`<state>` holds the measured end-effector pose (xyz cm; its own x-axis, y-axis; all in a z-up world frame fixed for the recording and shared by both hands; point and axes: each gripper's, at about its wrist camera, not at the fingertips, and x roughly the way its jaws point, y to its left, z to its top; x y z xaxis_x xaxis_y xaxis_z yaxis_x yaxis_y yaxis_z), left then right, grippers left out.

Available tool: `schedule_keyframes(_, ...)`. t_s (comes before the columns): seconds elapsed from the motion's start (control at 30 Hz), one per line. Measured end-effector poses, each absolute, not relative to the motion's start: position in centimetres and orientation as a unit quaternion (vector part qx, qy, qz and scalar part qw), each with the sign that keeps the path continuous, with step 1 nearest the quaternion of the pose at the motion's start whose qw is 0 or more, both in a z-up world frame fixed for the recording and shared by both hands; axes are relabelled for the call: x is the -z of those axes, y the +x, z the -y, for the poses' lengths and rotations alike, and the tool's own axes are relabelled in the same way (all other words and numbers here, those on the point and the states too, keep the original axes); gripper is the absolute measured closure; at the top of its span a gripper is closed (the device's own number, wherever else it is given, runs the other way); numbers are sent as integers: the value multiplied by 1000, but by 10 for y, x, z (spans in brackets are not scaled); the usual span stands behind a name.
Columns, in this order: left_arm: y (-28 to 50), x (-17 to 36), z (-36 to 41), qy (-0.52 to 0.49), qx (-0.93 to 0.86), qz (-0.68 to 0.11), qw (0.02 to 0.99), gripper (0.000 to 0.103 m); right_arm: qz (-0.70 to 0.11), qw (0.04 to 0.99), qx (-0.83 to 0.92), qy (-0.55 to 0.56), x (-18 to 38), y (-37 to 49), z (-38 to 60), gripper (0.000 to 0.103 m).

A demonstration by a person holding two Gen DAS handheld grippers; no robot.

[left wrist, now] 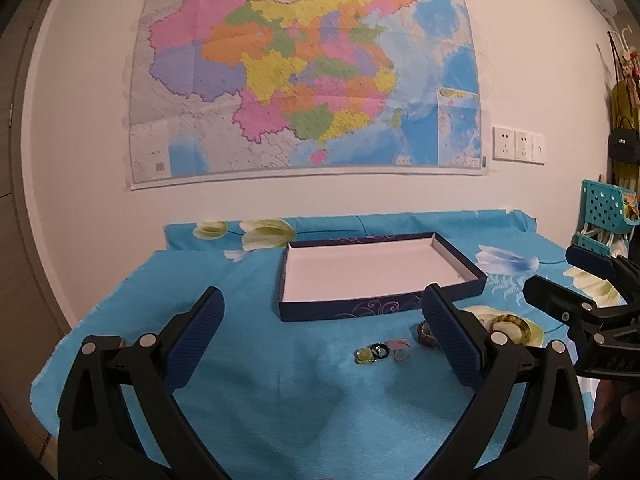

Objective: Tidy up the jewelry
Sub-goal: 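Grasp the orange watch band with the left tool while the right tool grasps the tortoiseshell bangle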

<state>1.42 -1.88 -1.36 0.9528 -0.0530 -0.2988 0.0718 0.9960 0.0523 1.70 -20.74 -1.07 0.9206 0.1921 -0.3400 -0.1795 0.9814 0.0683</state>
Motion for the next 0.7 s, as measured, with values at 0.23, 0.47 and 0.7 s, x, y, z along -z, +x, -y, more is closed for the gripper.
schedule_keyframes(0.23, 34, 24, 26, 31, 68, -190, 979, 6, -203, 974, -93, 26, 18, 28, 220, 7)
schedule_keyframes(0.47, 63, 44, 48, 55, 113, -249, 960, 6, -265, 962, -66, 23, 38, 50, 245, 7)
schedule_keyframes(0.7, 88, 77, 79, 72, 182, -323, 926, 10, -347, 935, -61, 44, 67, 76, 274, 23)
